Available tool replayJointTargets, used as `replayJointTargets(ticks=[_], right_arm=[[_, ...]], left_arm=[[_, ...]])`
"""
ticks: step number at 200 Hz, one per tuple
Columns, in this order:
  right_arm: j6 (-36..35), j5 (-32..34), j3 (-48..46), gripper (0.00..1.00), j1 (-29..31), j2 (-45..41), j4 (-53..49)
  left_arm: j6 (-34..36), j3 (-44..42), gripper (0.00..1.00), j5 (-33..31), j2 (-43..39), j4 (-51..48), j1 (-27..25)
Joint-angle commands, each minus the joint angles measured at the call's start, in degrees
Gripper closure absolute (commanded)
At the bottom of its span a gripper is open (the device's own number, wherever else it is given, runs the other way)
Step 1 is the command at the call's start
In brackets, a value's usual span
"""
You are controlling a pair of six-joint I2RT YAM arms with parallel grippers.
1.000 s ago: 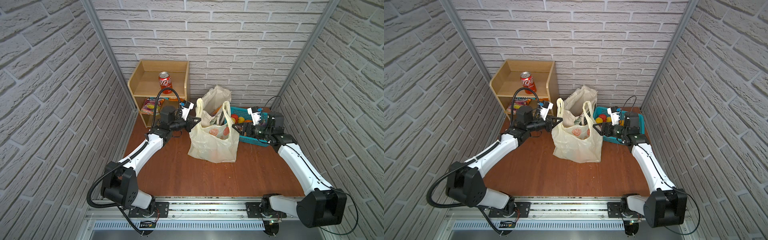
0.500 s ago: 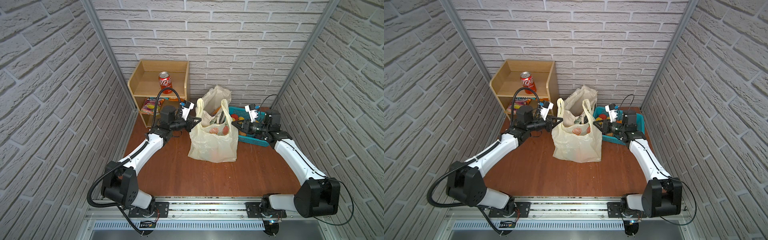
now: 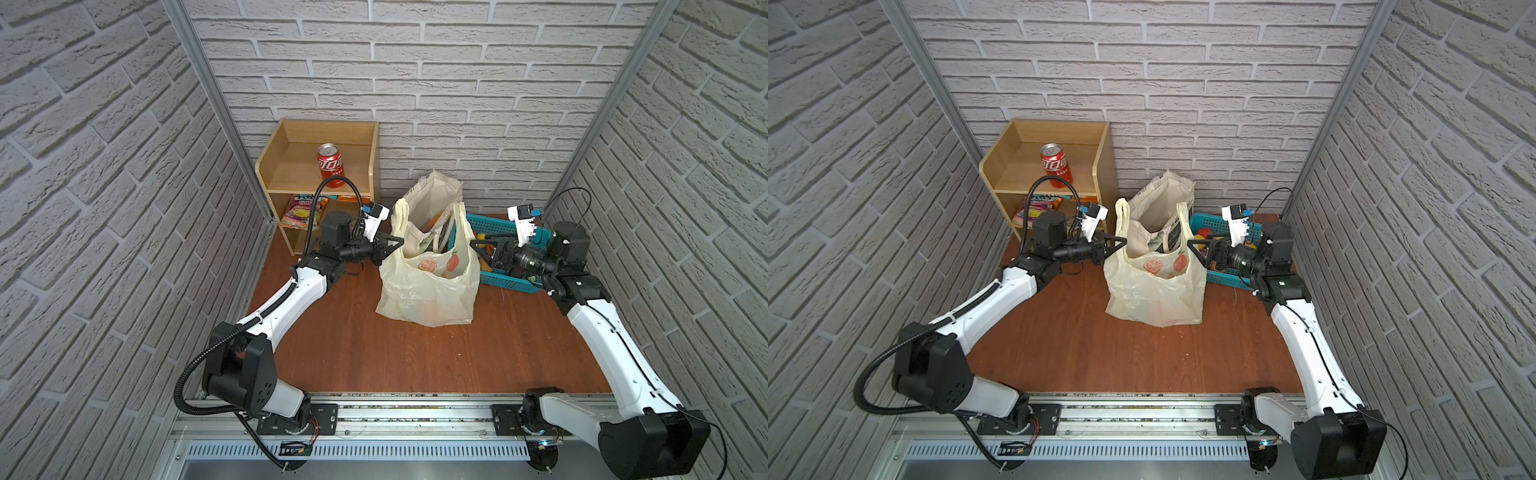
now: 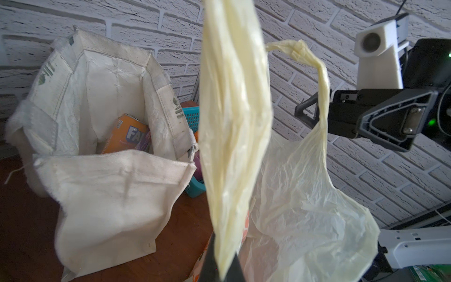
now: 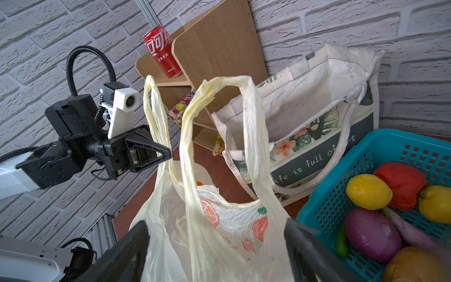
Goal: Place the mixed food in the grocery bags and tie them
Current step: 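Reach the right gripper to the other plastic bag handle and grasp it, then lift the grasped handle with the right gripper toward the left gripper's handles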
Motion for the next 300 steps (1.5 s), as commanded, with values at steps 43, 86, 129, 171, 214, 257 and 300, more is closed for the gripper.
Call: replayJointTargets(ticks=[43,86,129,171,214,257,300], right_arm=[[-3.4,0.4,-0.3,0.10,-0.5,6.9,6.4],[3.6,-8.2,1.7,0.08,-0.1,18.9,19.4],[10.6,-10.6,-0.8,0.10,0.5,20.6,29.6],[14.3,-13.2,-1.6,0.49,0.5,20.0,33.3],[16.3,-12.9,-1.6,0.21,0.4,18.4,34.7],[13.6,-9.0,-2.9,0.12,0.0,11.0,30.4],[6.6,-4.0,-2.2,0.08,-0.1,3.7,20.4]], left_arm=[[0.0,1.8,1.00,4.4,0.0,0.1,-0.1],[0.4,4.6,1.00,5.7,2.3,-1.1,-1.1],[0.8,5.8,1.00,5.6,3.4,-2.2,-1.7],[0.7,5.7,1.00,5.1,3.4,-2.3,-1.9],[0.3,5.8,1.00,5.1,3.6,-1.9,-2.1],[0.8,5.8,1.00,5.2,3.3,-2.7,-2.2],[0.6,5.8,1.00,5.7,3.4,-2.5,-2.2]])
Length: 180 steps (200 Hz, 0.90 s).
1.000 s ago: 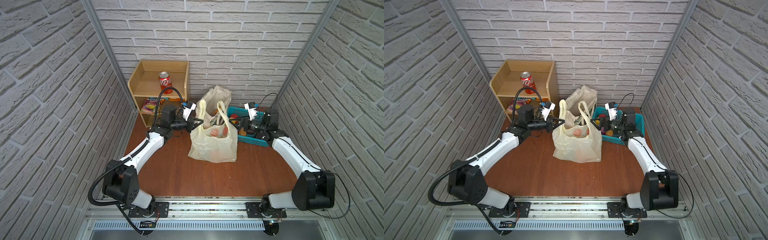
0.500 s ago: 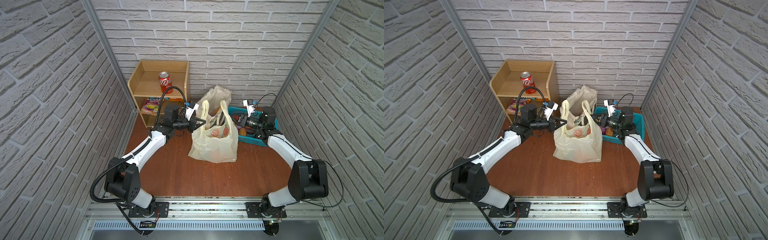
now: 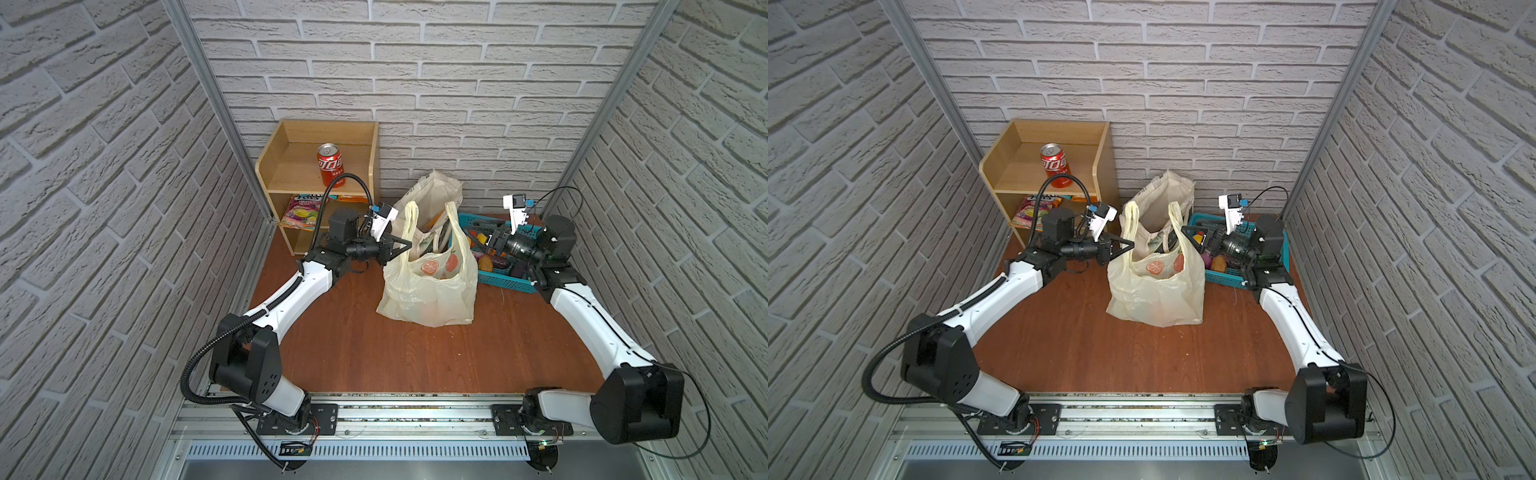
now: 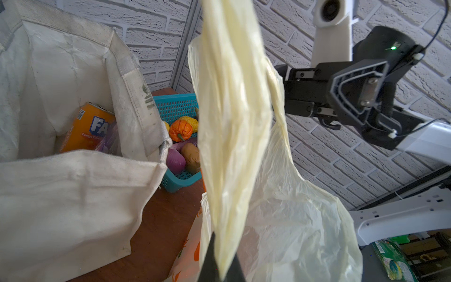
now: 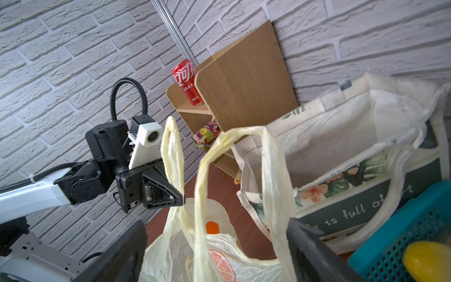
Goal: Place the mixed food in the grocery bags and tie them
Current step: 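Lift the grasped handle with the right gripper toward the left gripper's handles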
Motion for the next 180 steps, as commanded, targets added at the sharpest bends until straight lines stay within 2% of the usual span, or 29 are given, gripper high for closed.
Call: replayJointTargets(ticks=[1,59,97,180], right_arm=[[-5.0,3.1,0.4,0.08,-0.1,-2.9,-5.0],[-13.9,5.3,1.8,0.05,1.2,0.1,-14.3],[-15.6,6.1,3.6,0.05,3.1,4.1,-15.1],[-15.2,6.1,10.5,0.05,3.1,16.4,-13.8]], left_arm=[[0.5,1.7,1.00,1.2,0.2,1.4,-0.2],[0.2,2.3,1.00,1.9,0.5,1.4,-0.4],[0.3,2.9,1.00,2.1,0.8,1.0,-0.6],[1.0,4.2,1.00,2.9,2.6,-0.3,-1.0]])
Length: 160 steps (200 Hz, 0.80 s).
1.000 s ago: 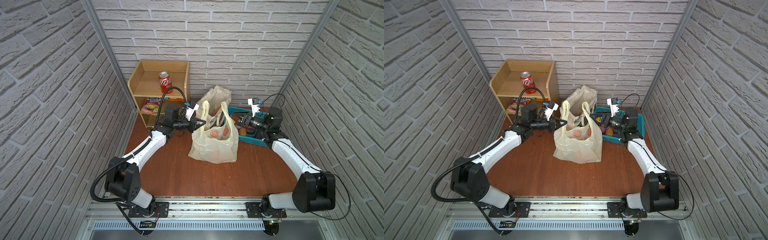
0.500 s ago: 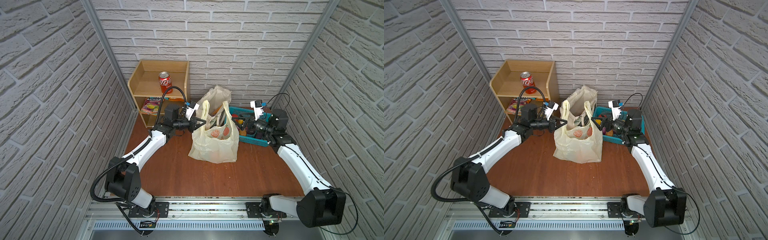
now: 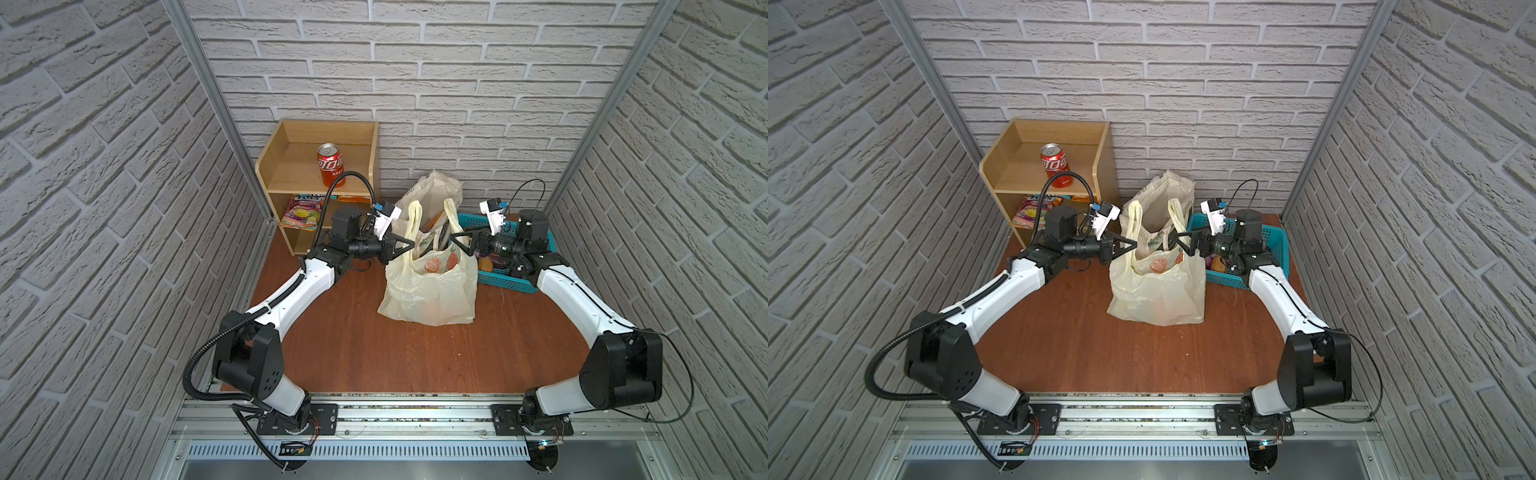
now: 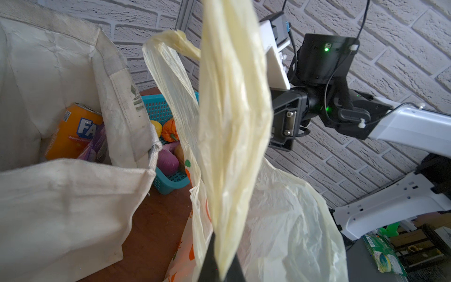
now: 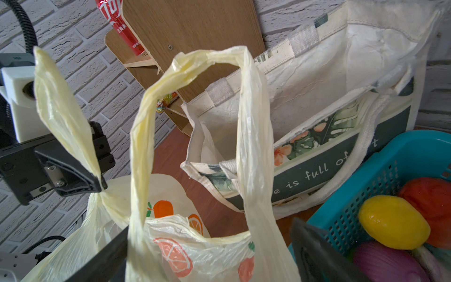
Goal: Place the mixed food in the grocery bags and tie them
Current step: 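Lift the grasped handle with the right gripper toward the left gripper's handles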
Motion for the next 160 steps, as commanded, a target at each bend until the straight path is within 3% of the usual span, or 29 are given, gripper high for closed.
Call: replayJointTargets(ticks=[1,70,99,121,138,160], right_arm=[[-0.8,-0.1,2.4,0.05,0.2,2.5,2.0],[1.7,-2.2,3.8,0.08,0.1,10.1,5.3],[3.0,-4.0,3.1,0.27,0.2,9.3,6.4],[2.7,-3.4,1.3,0.50,0.1,5.6,5.5],[2.4,-2.5,0.0,0.67,0.1,2.0,4.5],[1.9,-1.6,-0.9,0.83,0.1,-2.5,2.7]], left_arm=[[0.9,1.6,1.00,1.4,0.9,1.1,-0.3],[1.0,2.1,1.00,1.9,1.8,1.0,-0.2],[0.9,1.8,1.00,1.6,2.0,1.4,-0.3],[0.9,0.6,1.00,-0.2,1.2,1.9,0.0],[0.7,-1.1,1.00,-4.1,-0.4,2.9,0.6],[1.5,-2.9,1.00,-11.0,-2.9,3.1,1.0]])
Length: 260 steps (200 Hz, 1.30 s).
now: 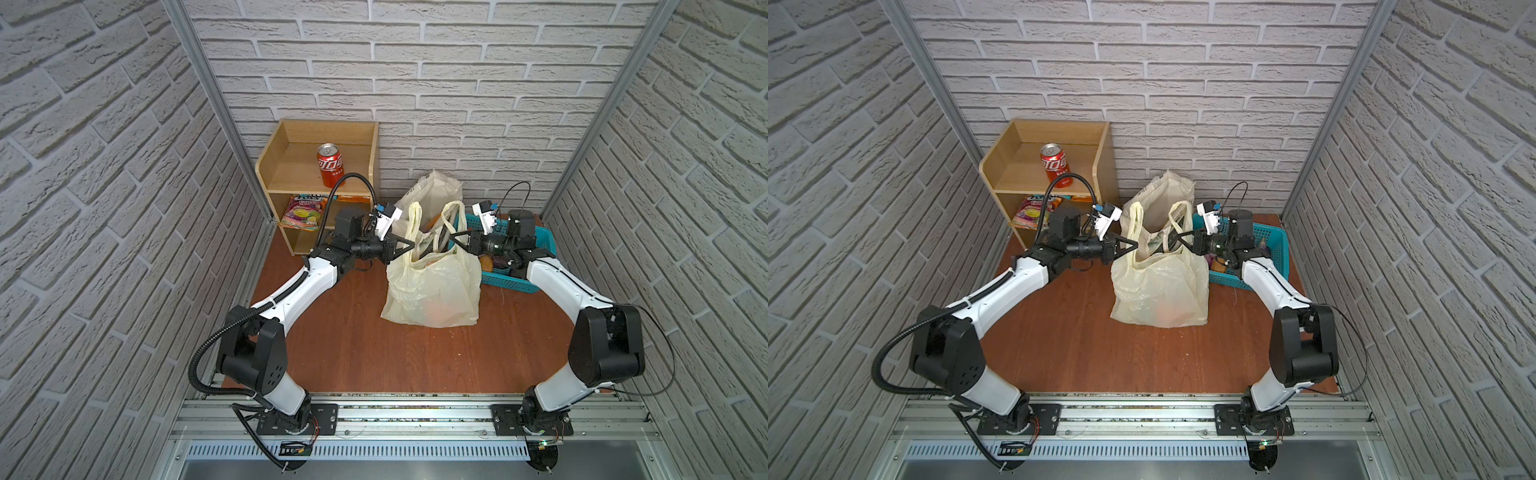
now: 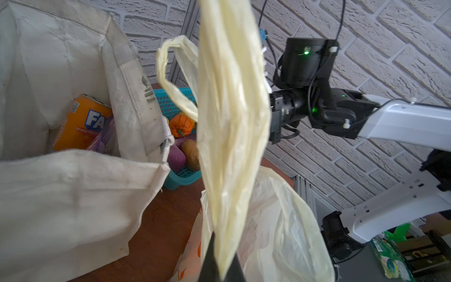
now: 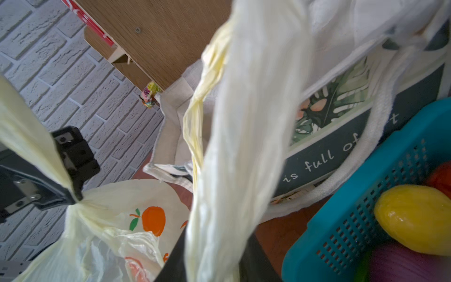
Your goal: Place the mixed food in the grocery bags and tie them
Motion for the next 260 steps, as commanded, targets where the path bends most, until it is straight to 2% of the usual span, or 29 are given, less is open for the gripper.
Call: replayJointTargets(ticks=[1,18,55,114,172,260], right_arm=[[-0.8,0.2,-1.0,0.83,0.1,-6.6,0.7],[-0.7,0.7,-1.1,0.93,0.3,-9.4,-0.5],[-2.4,3.8,-0.7,0.94,2.2,-12.6,-3.5],[-17.3,18.5,0.0,0.94,10.5,-10.2,-18.0],[-23.5,22.3,2.5,0.94,14.6,-12.2,-22.2],[-33.6,29.2,7.0,0.94,23.5,-10.2,-22.8]], left_arm=[[1.5,-2.1,1.00,-7.6,-4.0,2.8,0.7],[1.5,-3.0,1.00,-12.2,-5.6,3.5,0.6],[1.5,-4.3,1.00,-18.5,-8.3,5.5,-0.3],[2.3,-3.7,1.00,-21.5,-5.6,3.7,-2.7],[5.3,-1.5,1.00,-19.8,-4.4,-2.1,-2.8],[11.6,5.7,1.00,-10.0,-1.1,-12.4,-3.4]])
